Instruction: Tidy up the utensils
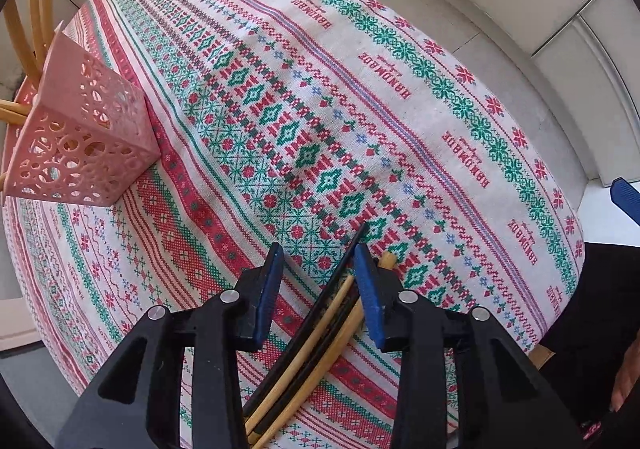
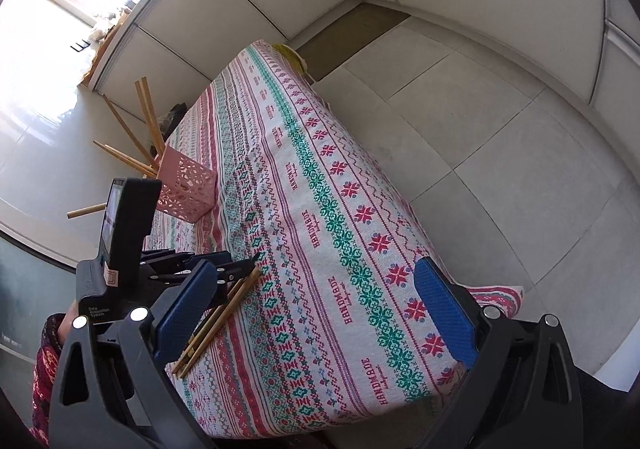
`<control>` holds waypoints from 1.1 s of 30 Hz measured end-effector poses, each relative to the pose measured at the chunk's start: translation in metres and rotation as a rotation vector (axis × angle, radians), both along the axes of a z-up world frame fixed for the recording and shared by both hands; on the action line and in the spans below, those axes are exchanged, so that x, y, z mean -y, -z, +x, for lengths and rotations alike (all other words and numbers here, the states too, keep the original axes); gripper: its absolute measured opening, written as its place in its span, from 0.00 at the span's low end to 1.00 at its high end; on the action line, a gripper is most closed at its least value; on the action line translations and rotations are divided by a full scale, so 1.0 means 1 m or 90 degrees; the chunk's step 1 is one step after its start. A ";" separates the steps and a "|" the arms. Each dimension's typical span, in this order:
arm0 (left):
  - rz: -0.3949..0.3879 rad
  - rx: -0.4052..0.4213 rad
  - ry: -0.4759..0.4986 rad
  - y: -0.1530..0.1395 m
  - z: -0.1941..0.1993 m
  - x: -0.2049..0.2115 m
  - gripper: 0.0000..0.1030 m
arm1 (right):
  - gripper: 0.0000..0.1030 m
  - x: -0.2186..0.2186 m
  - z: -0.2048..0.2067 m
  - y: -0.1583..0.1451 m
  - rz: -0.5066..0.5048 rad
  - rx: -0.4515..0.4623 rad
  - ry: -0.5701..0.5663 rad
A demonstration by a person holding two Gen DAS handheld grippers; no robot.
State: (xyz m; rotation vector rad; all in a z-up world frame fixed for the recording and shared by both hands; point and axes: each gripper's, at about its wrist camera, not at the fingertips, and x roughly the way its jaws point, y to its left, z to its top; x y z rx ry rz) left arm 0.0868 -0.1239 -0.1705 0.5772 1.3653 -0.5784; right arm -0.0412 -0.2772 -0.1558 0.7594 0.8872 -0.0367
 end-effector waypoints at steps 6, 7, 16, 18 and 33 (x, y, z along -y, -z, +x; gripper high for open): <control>-0.052 -0.022 -0.089 0.003 0.020 -0.044 0.09 | 0.93 -0.010 0.005 -0.001 -0.011 -0.008 -0.020; -0.065 -0.023 -0.113 0.003 0.022 -0.058 0.08 | 0.93 -0.014 0.007 0.000 -0.021 -0.015 -0.026; -0.214 0.032 -0.319 -0.005 0.006 -0.197 0.03 | 0.86 -0.081 0.058 0.009 -0.037 -0.122 -0.080; -0.253 0.051 -0.341 -0.020 0.004 -0.219 0.03 | 0.78 -0.099 0.069 0.010 -0.056 -0.138 -0.084; -0.371 0.160 -0.357 -0.111 -0.021 -0.263 0.03 | 0.66 -0.244 0.113 0.034 -0.114 -0.232 -0.236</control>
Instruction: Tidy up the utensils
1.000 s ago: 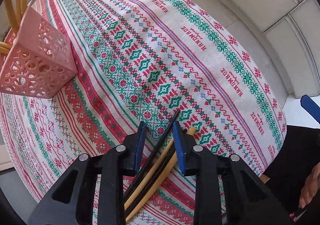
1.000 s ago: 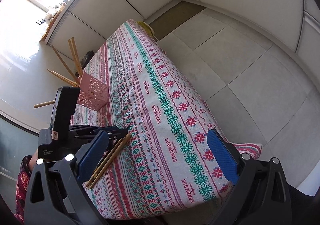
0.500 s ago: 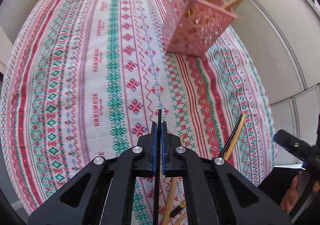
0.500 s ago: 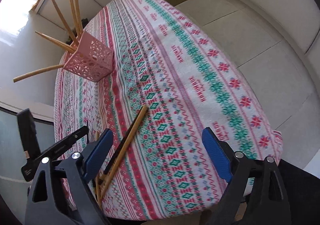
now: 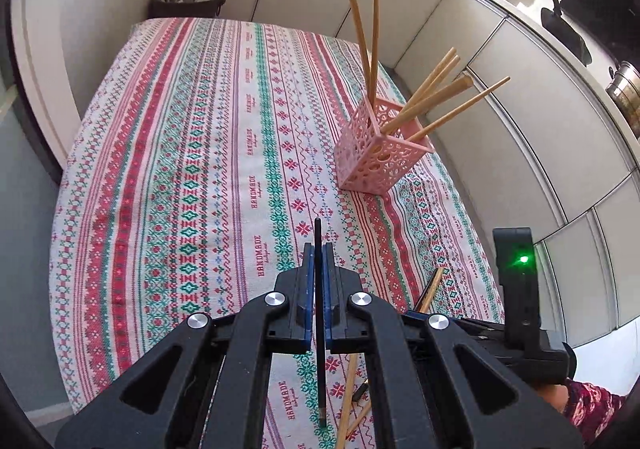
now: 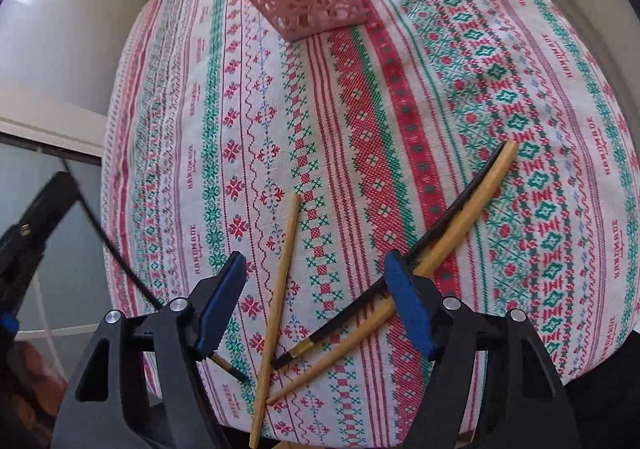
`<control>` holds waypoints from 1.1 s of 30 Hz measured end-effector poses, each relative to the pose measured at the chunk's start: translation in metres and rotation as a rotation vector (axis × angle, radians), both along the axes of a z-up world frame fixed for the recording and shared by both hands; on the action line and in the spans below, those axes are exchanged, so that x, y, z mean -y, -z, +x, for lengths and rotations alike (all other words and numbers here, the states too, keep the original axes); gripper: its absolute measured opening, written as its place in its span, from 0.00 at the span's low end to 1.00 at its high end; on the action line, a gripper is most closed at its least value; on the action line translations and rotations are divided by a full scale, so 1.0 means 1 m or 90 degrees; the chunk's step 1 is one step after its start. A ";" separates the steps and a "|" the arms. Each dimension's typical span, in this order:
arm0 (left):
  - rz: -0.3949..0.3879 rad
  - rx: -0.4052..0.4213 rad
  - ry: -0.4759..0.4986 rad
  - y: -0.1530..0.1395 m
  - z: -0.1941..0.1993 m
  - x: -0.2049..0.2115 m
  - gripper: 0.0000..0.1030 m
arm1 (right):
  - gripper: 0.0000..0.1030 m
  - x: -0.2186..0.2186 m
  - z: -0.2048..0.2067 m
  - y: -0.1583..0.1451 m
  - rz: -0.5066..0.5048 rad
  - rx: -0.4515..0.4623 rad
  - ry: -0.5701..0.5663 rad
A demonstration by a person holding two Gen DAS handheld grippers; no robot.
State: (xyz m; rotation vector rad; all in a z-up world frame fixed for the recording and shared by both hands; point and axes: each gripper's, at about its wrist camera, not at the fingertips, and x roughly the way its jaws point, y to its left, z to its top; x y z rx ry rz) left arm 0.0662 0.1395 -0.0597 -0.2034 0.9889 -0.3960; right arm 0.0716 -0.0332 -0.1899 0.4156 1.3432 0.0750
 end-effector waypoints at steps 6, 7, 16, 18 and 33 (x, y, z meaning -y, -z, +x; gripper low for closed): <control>0.050 0.061 -0.038 -0.025 -0.011 -0.019 0.03 | 0.65 -0.027 0.002 0.003 -0.081 0.025 0.003; 0.049 0.073 -0.046 -0.030 -0.011 -0.022 0.03 | 0.61 -0.031 0.001 0.003 -0.104 0.034 0.008; 0.053 0.132 -0.079 -0.062 -0.022 -0.024 0.03 | 0.05 0.003 -0.009 -0.010 0.011 0.111 0.031; 0.047 0.148 -0.081 -0.069 -0.027 -0.020 0.03 | 0.05 0.015 -0.023 -0.035 0.025 0.180 0.022; 0.045 0.231 -0.043 -0.126 -0.081 0.039 0.03 | 0.05 0.081 -0.099 -0.172 0.048 0.439 0.000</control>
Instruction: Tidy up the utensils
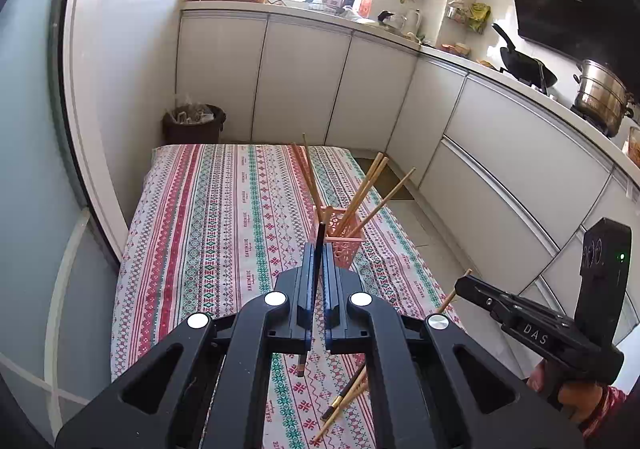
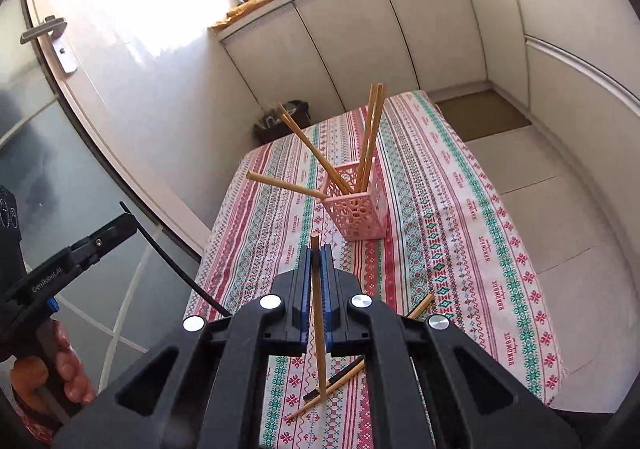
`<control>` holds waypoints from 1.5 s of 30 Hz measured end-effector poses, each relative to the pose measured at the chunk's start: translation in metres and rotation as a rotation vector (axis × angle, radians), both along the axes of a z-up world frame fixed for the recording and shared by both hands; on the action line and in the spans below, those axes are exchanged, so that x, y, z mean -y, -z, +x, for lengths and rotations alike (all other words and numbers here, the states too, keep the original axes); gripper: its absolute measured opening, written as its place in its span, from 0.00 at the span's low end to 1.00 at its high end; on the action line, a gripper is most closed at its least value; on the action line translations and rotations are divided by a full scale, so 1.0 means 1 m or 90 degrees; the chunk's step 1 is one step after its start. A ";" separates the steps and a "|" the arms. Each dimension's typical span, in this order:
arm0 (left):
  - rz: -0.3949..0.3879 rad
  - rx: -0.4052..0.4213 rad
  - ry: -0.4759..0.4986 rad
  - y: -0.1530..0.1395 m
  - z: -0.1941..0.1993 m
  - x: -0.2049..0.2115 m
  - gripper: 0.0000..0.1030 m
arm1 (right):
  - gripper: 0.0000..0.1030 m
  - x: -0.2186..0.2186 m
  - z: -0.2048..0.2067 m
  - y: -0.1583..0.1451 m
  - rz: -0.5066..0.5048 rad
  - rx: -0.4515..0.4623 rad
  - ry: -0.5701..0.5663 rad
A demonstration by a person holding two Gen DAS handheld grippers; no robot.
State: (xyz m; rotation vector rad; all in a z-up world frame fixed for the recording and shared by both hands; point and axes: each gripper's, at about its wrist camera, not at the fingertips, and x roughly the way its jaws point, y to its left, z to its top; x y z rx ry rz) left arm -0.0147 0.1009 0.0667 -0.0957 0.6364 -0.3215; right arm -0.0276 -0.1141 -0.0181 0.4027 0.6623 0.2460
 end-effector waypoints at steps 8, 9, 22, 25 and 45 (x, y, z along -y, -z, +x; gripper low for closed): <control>0.024 0.031 0.019 -0.014 -0.027 0.035 0.02 | 0.05 0.004 -0.023 -0.032 -0.024 0.056 0.001; 0.025 0.037 0.017 -0.016 -0.029 0.038 0.02 | 0.05 0.005 -0.024 -0.035 -0.027 0.061 0.002; 0.025 0.068 0.021 -0.031 -0.029 0.073 0.02 | 0.05 0.041 -0.032 -0.072 -0.010 0.094 0.021; 0.028 0.071 0.026 -0.034 -0.026 0.080 0.02 | 0.05 0.050 -0.031 -0.076 -0.006 0.100 0.026; 0.168 -0.229 0.122 0.122 0.032 0.111 0.07 | 0.05 0.098 0.005 0.029 0.072 -0.087 0.077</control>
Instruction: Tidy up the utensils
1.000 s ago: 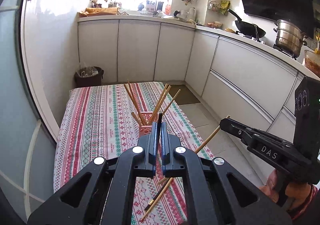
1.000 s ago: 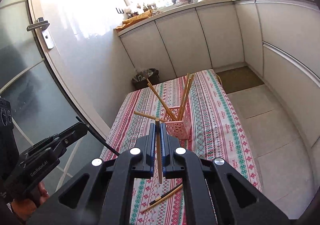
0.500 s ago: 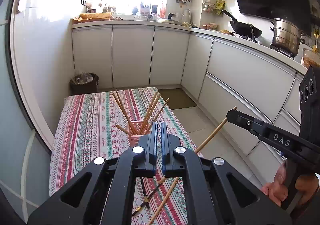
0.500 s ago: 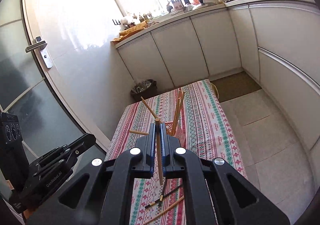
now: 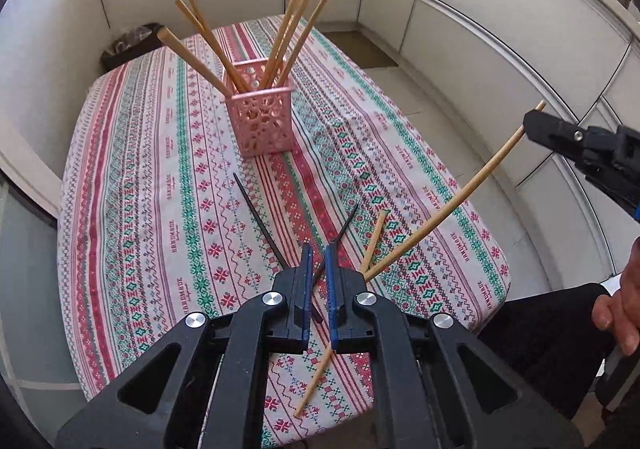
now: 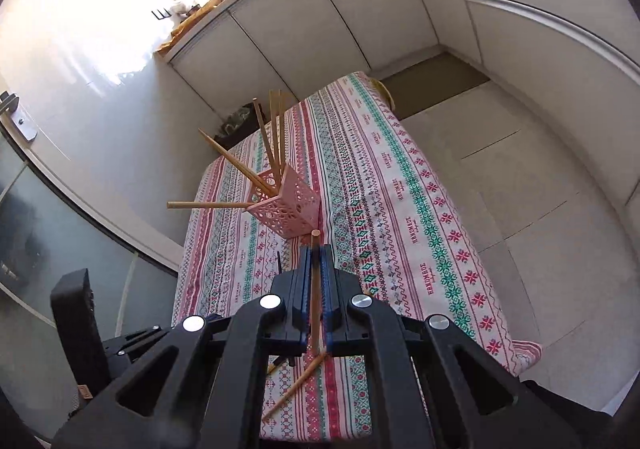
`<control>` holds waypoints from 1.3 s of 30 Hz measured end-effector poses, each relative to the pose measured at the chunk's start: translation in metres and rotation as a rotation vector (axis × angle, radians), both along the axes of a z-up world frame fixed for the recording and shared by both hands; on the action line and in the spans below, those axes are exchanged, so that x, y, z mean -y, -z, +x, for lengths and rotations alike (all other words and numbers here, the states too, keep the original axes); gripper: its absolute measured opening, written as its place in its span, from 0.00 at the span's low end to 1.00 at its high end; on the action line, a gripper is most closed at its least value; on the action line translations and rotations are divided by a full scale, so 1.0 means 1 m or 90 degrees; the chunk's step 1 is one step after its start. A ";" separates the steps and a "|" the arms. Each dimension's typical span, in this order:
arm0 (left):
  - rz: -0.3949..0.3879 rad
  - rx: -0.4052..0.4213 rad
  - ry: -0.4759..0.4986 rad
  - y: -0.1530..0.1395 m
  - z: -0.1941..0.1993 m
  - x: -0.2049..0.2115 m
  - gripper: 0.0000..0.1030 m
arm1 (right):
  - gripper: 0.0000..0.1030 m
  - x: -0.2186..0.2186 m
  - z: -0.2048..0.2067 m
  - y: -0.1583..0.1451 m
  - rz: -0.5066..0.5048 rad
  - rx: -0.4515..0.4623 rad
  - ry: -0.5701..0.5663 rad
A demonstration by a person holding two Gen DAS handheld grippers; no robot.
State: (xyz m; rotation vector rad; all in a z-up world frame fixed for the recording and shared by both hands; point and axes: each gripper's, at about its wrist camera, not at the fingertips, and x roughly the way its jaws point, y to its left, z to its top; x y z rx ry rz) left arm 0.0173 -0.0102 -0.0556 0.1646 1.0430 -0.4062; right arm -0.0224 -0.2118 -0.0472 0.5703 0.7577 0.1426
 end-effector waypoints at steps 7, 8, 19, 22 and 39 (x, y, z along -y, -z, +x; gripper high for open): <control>0.017 -0.041 -0.176 0.039 0.059 -0.027 0.62 | 0.05 -0.006 -0.001 0.001 -0.035 0.014 -0.017; 0.020 -0.047 -0.199 0.047 0.069 -0.029 0.62 | 0.05 -0.007 -0.001 0.001 -0.042 0.017 -0.018; 0.134 -0.035 -0.235 0.106 0.118 0.001 0.05 | 0.05 -0.001 0.005 -0.001 -0.043 -0.003 -0.052; 0.062 -0.009 -0.211 0.093 0.101 -0.009 0.03 | 0.05 -0.003 0.006 -0.003 -0.037 0.000 -0.057; -0.126 0.256 -0.086 -0.073 -0.024 -0.036 0.03 | 0.05 -0.037 -0.024 -0.055 -0.053 0.068 -0.078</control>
